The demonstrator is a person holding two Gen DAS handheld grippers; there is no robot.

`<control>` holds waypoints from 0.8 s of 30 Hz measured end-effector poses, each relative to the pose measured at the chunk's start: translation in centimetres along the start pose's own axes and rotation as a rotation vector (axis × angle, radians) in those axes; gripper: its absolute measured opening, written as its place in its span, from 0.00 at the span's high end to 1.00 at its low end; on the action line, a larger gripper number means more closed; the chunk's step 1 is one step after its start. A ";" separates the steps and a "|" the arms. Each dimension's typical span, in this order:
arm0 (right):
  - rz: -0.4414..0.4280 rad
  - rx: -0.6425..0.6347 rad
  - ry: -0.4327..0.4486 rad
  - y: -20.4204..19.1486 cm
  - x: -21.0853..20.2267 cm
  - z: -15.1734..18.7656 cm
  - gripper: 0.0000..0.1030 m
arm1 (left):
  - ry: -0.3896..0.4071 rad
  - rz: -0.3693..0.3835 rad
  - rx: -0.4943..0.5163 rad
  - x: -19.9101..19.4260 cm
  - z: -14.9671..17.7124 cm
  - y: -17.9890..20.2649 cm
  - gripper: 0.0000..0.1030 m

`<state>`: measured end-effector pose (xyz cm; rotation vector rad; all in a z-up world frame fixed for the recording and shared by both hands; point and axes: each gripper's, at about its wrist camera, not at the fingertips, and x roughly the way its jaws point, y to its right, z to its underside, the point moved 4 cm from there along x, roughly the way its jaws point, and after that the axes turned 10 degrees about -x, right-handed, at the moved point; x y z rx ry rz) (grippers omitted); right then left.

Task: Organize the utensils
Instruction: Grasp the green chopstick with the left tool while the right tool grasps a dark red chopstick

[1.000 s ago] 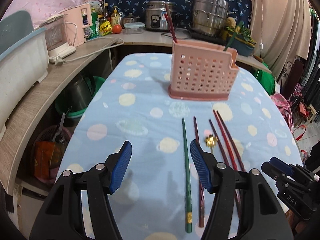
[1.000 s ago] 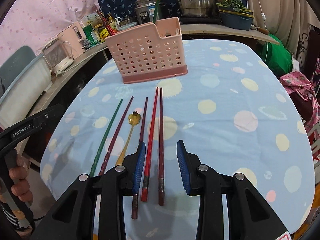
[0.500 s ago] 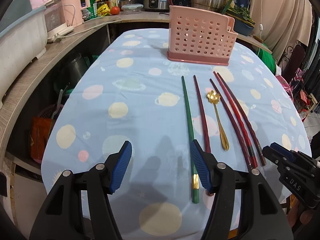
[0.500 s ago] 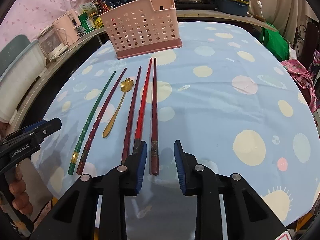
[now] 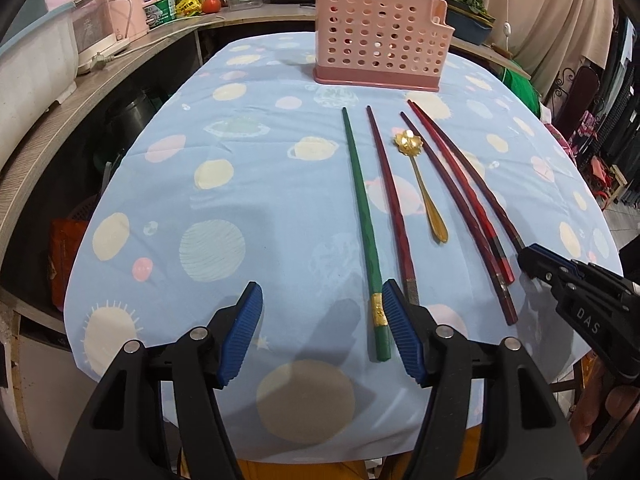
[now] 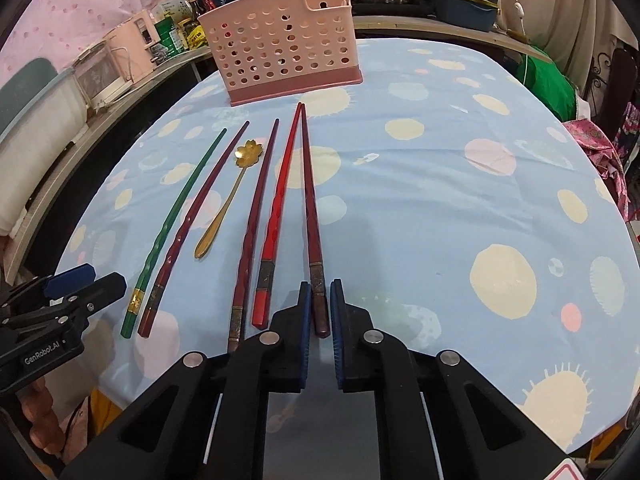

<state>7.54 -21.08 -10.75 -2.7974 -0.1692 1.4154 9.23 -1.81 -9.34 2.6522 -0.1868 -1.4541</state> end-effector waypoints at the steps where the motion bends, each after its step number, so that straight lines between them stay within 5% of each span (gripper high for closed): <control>1: -0.003 0.003 0.000 0.1 0.0 0.0 0.92 | -0.002 0.003 0.002 0.0 0.1 0.1 0.42; 16: 0.003 -0.003 0.002 0.0 0.0 0.1 0.92 | -0.034 -0.001 0.016 1.1 1.0 0.6 0.45; 24: 0.005 -0.006 0.001 0.0 0.0 0.1 0.92 | -0.029 -0.001 0.036 1.0 1.0 0.9 0.64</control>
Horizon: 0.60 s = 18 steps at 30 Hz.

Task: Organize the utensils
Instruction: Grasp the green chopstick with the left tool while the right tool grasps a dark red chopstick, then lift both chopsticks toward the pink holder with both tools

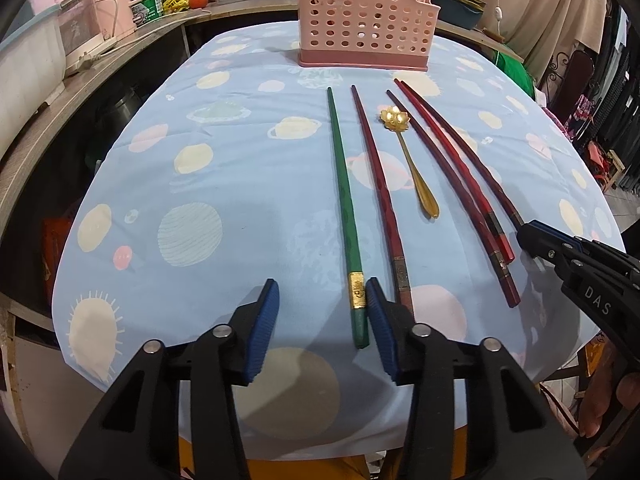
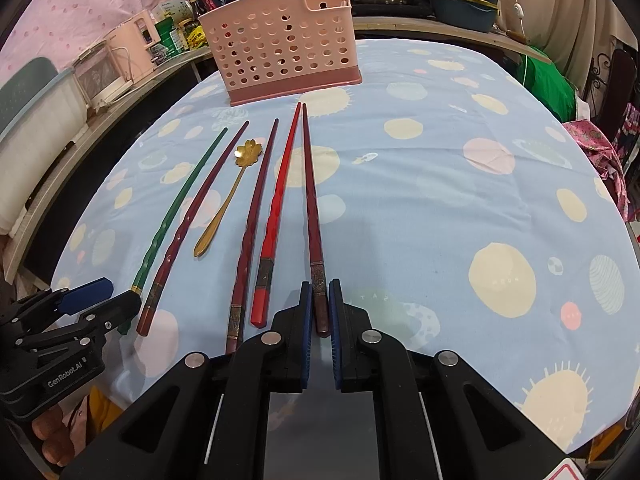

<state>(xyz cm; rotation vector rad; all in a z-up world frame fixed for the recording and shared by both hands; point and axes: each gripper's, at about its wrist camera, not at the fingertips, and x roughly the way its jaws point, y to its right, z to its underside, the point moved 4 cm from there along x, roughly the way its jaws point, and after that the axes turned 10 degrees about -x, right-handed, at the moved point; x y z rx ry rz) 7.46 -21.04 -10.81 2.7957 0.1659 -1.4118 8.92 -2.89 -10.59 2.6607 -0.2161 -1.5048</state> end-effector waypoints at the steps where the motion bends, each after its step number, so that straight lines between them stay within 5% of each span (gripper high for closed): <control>1: 0.000 0.000 0.000 0.0 0.0 0.0 0.92 | 0.000 0.000 0.002 0.0 0.0 0.0 0.70; 7: 0.002 -0.002 -0.001 0.0 0.0 0.0 0.92 | -0.009 0.015 -0.009 -0.1 -0.1 -0.2 0.92; 18: -0.023 0.021 0.015 0.3 -1.0 -0.4 0.93 | -0.007 0.039 -0.035 -1.2 -1.0 -0.5 0.93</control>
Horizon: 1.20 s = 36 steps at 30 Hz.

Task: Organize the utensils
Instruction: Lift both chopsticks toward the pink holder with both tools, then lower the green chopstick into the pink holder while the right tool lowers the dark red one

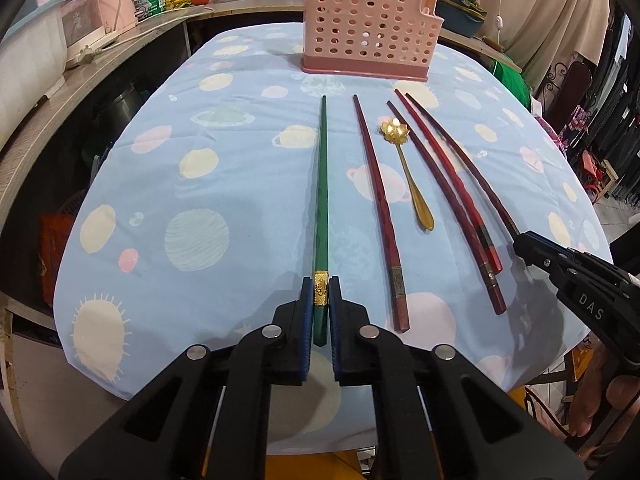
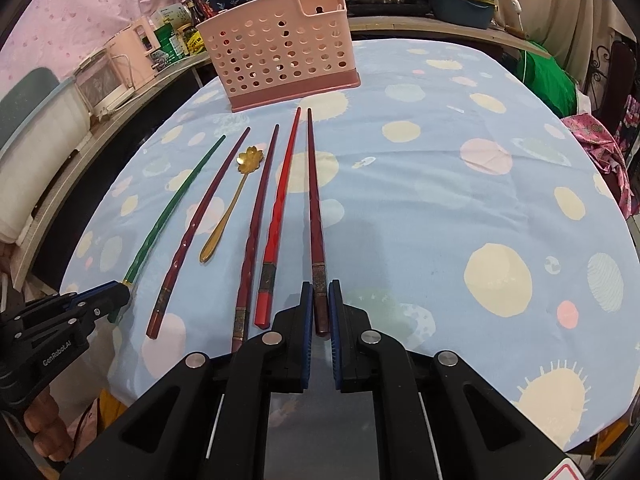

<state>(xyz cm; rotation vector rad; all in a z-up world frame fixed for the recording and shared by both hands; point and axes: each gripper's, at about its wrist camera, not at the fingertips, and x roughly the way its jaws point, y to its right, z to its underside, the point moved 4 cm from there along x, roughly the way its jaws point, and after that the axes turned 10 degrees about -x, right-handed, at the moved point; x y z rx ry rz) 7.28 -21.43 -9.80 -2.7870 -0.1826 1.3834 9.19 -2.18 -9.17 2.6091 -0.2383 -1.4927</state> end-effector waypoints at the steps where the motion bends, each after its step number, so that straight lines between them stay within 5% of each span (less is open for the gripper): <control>1: -0.002 -0.001 0.006 0.0 -0.2 -0.1 0.93 | 0.003 0.003 -0.001 -0.2 -0.1 0.0 0.93; 14: -0.010 0.017 0.143 0.6 -5.5 -4.4 0.93 | 0.083 0.056 -0.048 -4.4 -3.5 0.1 0.93; 36: -0.008 0.042 0.374 3.2 -11.0 -14.8 0.93 | 0.305 0.084 -0.080 -10.4 -14.4 1.0 0.93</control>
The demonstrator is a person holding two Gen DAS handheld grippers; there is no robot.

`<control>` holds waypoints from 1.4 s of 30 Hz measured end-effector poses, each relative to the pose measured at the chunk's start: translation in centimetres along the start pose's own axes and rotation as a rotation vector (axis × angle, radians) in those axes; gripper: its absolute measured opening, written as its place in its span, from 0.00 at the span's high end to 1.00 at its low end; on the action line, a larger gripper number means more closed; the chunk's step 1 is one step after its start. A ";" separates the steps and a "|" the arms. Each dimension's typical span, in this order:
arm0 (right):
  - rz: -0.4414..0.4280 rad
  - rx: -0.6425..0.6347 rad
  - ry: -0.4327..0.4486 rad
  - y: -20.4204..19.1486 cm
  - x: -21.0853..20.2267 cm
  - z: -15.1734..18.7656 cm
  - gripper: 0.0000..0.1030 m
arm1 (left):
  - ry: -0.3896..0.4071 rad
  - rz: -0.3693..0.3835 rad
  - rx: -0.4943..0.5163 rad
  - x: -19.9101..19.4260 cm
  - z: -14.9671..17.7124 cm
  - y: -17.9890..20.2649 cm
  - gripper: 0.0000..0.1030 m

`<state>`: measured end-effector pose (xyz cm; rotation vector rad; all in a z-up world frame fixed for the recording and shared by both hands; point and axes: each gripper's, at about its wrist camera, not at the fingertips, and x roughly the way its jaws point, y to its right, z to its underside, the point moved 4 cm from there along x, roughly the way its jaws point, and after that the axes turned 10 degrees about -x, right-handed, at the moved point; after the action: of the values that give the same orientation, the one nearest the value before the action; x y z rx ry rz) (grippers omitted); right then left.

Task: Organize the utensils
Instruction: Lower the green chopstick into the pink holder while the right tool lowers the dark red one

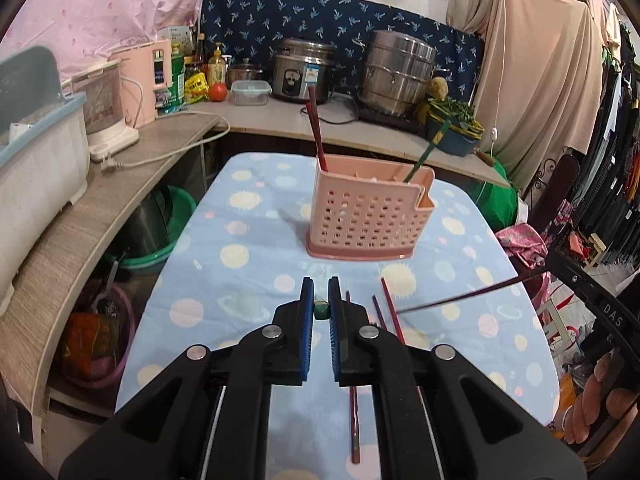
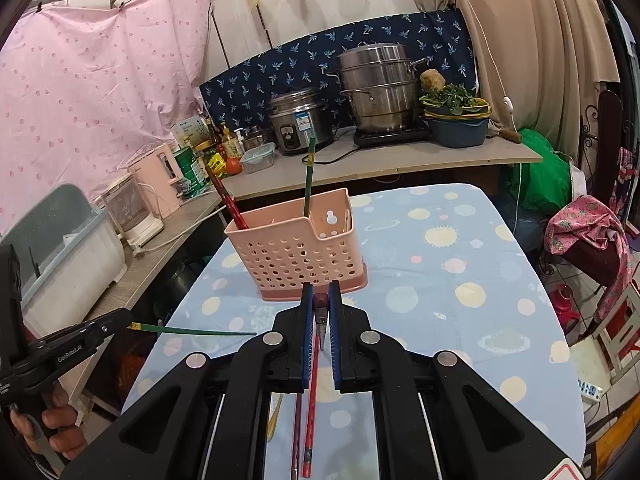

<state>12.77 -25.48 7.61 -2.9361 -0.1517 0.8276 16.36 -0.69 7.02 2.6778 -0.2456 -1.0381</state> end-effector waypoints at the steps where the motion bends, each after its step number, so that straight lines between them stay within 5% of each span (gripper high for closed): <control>1: 0.002 0.000 0.005 0.1 0.1 -0.3 0.93 | 0.006 0.000 0.000 0.0 -0.4 0.1 0.93; 22: -0.043 0.010 0.151 0.0 1.0 -9.7 0.93 | 0.180 0.067 -0.004 -1.5 -11.8 3.3 0.97; 30: -0.026 0.011 0.120 -0.1 0.8 -8.1 0.93 | 0.073 0.004 -0.011 2.5 -8.9 0.1 0.94; 34: -0.001 0.024 0.103 0.6 0.8 -7.7 0.93 | -0.016 -0.027 -0.022 5.5 -6.4 -1.8 0.65; 42: 0.034 0.017 0.059 1.3 2.5 -8.0 0.93 | -0.166 -0.057 -0.006 11.6 -1.6 -3.2 0.58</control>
<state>19.20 -26.96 13.00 -2.9509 -0.0897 0.7417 26.15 -0.24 -0.21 2.6099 -0.1986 -1.2782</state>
